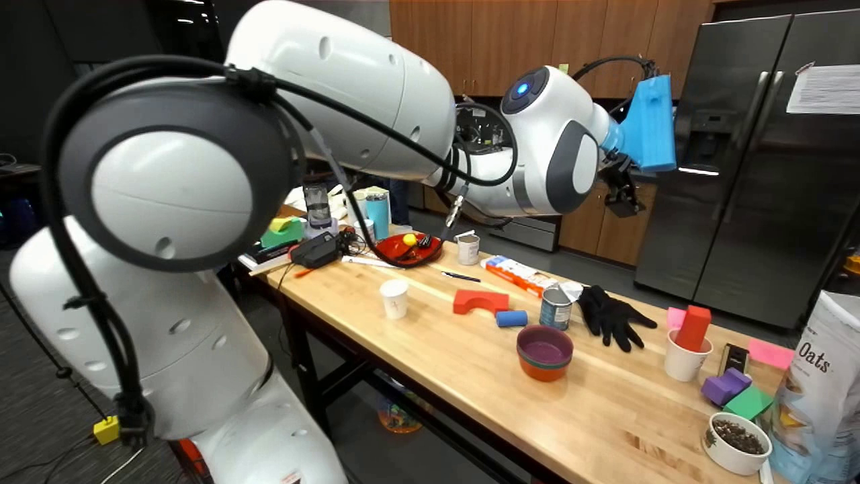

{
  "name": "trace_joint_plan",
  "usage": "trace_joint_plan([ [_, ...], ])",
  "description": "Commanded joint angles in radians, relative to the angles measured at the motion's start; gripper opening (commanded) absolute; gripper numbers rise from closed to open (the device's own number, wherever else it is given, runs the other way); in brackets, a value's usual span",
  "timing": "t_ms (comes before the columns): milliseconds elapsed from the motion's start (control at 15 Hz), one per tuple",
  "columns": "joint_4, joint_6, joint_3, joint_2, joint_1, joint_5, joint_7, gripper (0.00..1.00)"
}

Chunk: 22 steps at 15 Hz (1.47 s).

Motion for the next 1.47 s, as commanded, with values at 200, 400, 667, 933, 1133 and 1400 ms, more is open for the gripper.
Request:
trace_joint_plan([
  [200,-0.330,0.031,-0.058,-0.247,0.064,0.040,0.061,1.00],
  [400,-0.423,-0.025,-0.122,-0.274,0.148,0.149,0.040,1.00],
  [667,-0.425,-0.205,-0.134,-0.250,0.156,0.156,0.044,1.00],
  [933,-0.429,-0.222,-0.108,-0.238,0.105,0.129,0.088,1.00],
  [1133,-0.424,-0.233,-0.101,-0.238,0.084,0.121,0.102,1.00],
  [1400,-0.327,-0.124,-0.149,-0.164,0.194,0.153,-0.007,1.00],
])
